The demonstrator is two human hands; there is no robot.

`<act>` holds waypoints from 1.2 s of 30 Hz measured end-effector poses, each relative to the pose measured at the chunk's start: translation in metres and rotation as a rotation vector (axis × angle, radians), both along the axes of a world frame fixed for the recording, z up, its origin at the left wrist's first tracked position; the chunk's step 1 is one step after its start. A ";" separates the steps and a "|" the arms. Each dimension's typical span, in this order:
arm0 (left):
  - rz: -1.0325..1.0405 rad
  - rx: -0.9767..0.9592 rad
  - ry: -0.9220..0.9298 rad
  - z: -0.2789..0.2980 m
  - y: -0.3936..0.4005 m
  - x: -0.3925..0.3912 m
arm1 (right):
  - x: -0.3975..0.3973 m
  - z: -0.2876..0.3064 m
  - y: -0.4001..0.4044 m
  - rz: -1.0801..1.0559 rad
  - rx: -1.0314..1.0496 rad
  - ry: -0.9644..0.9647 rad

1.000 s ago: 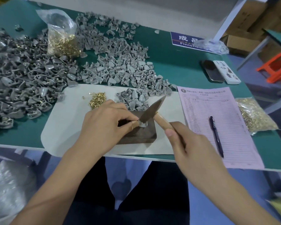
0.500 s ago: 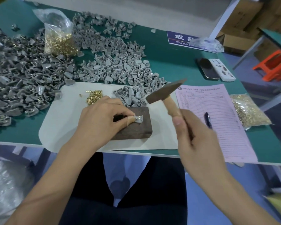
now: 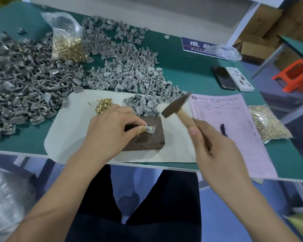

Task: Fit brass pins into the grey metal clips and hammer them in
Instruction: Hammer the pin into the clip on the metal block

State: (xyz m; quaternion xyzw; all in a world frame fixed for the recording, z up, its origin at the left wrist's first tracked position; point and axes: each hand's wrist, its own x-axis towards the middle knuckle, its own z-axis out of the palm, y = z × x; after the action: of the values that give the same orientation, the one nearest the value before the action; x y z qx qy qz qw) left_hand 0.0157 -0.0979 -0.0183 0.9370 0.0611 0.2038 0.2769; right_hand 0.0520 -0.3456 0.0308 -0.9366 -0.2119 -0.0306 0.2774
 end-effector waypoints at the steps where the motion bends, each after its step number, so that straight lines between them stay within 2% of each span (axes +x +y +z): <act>1: 0.002 0.003 0.001 0.000 0.000 0.000 | -0.001 -0.001 0.002 -0.004 0.072 0.006; 2: 0.001 0.007 0.001 0.000 0.000 0.000 | -0.004 -0.002 0.005 0.009 0.090 0.017; 4: -0.008 0.014 -0.002 0.001 0.000 0.000 | -0.007 -0.004 0.009 0.065 -0.037 0.074; 6: -0.019 0.023 -0.004 0.002 0.001 0.000 | -0.004 -0.003 0.005 0.089 -0.134 0.036; 8: -0.032 0.030 0.004 0.003 0.003 0.001 | 0.000 0.003 0.001 0.024 -0.044 -0.059; 10: -0.034 0.040 0.004 0.003 0.003 0.001 | -0.003 0.004 0.004 0.000 0.116 -0.058; 15: -0.033 0.040 -0.020 0.002 0.004 0.001 | -0.010 -0.015 0.010 0.067 -0.083 0.158; 19: -0.039 0.027 -0.036 -0.001 0.004 0.002 | -0.006 -0.014 0.005 0.004 -0.099 0.146; 22: -0.055 -0.114 -0.042 -0.006 0.004 0.002 | -0.001 -0.019 0.009 -0.088 -0.106 0.097; 26: -0.027 -0.575 -0.218 -0.006 0.002 -0.003 | 0.008 -0.037 0.017 -0.221 -0.228 -0.002; 29: 0.020 -0.743 -0.264 -0.005 0.003 -0.009 | 0.011 -0.051 0.025 -0.253 -0.376 -0.074; 33: 0.006 -0.805 -0.339 -0.001 0.011 -0.015 | 0.011 -0.058 0.032 -0.248 -0.444 -0.092; 35: 0.035 -0.740 -0.423 0.002 0.016 -0.020 | 0.012 -0.055 0.038 -0.237 -0.461 -0.144; 36: 0.051 -0.686 -0.468 0.004 0.019 -0.023 | 0.012 -0.052 0.043 -0.217 -0.405 -0.192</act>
State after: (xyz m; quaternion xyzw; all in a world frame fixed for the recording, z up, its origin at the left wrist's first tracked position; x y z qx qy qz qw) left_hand -0.0072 -0.0792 -0.0145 0.7171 0.0838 0.3859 0.5743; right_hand 0.0643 -0.3026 -0.0208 -0.9832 -0.1371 -0.1058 0.0576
